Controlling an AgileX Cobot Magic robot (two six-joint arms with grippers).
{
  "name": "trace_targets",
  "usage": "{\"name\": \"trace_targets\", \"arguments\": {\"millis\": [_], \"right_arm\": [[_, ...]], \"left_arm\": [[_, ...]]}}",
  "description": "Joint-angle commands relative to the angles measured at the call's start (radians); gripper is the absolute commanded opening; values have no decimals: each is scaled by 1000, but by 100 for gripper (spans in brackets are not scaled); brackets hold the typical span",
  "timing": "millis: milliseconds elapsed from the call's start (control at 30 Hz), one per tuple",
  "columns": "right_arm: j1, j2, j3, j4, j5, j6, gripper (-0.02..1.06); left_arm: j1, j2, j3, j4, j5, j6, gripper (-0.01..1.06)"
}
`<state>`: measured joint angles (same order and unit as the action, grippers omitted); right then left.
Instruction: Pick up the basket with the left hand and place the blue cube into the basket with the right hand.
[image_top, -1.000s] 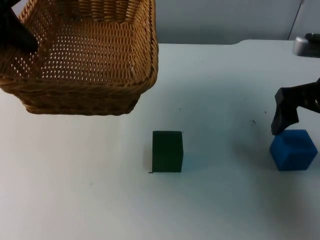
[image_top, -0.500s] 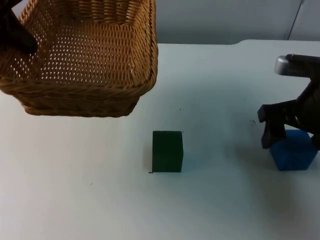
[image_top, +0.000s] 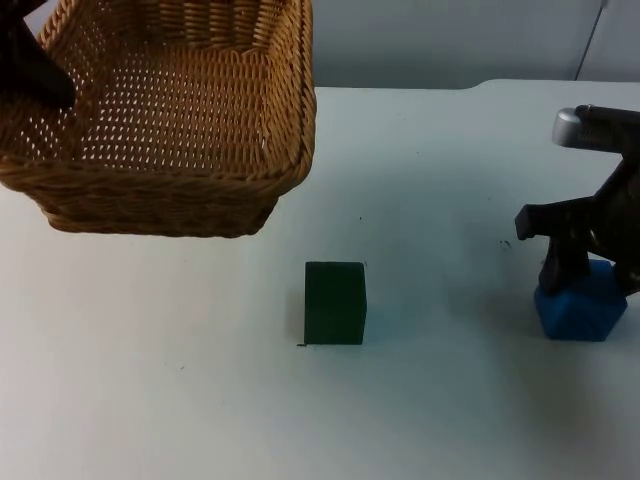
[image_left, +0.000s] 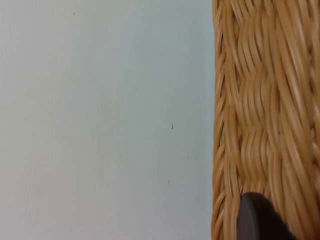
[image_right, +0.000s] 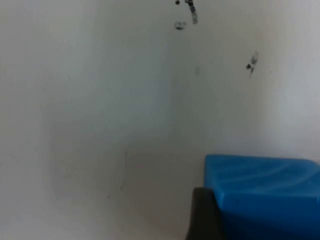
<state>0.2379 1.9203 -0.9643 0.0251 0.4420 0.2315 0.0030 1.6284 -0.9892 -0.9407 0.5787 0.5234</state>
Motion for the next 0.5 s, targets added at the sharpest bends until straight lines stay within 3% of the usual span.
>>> {"name": "trace_targets", "arguments": {"millis": [0, 233, 467], "right_arm": [[6, -2, -6, -6, -2, 5, 0], [6, -33, -6, -6, 28, -7, 0], [6, -210, -6, -1, 74, -52, 0]], "left_arm": [[2, -15, 2, -21, 7, -3, 0], [2, -15, 2, -21, 7, -3, 0], [2, -15, 2, -21, 7, -3, 0]]}}
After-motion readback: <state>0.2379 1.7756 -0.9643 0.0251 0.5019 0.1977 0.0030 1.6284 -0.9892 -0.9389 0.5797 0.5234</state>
